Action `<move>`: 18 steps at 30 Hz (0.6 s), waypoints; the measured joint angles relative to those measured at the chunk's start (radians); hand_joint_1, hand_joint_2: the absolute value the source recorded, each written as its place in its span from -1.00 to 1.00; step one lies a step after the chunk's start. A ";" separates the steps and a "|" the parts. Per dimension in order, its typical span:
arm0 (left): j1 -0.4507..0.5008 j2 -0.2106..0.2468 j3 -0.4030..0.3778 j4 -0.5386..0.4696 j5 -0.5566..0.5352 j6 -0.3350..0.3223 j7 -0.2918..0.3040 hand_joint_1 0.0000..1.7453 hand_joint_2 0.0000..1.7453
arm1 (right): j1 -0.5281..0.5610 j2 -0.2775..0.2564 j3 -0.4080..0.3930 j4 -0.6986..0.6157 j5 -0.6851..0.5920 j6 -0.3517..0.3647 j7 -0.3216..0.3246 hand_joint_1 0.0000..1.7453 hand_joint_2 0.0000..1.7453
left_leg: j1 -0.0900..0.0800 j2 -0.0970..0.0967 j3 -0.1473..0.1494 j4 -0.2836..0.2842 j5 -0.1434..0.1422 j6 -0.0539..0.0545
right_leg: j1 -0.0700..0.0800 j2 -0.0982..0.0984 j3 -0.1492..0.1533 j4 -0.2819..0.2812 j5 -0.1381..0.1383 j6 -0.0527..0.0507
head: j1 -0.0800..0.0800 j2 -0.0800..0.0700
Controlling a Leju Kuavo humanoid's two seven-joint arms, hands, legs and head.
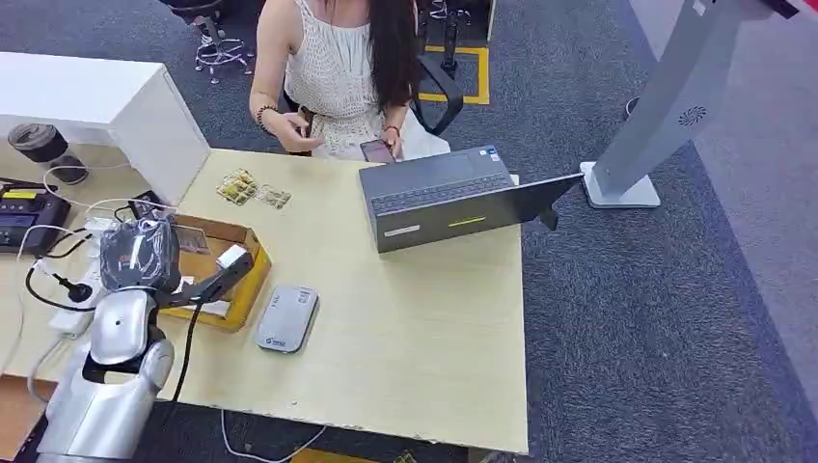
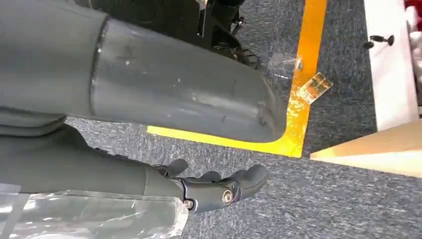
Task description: Pass the card to the sensor for recognition and then transmit it.
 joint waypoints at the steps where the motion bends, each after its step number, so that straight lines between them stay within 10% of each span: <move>1: -0.019 0.006 -0.014 -0.001 0.000 -0.008 0.000 1.00 1.00 | -0.002 0.000 0.000 0.000 0.000 0.001 0.000 -1.00 -1.00 | 0.000 0.001 0.000 0.000 0.000 0.000 | 0.000 0.001 0.000 0.000 0.000 0.000 | 0.000 0.000; 18: -0.186 0.045 -0.119 0.014 0.000 -0.065 0.016 1.00 1.00 | -0.009 0.000 0.000 0.000 0.000 0.000 0.011 -1.00 -1.00 | 0.000 0.001 0.000 0.000 0.000 0.000 | 0.000 0.002 -0.001 0.000 0.001 0.001 | 0.000 0.000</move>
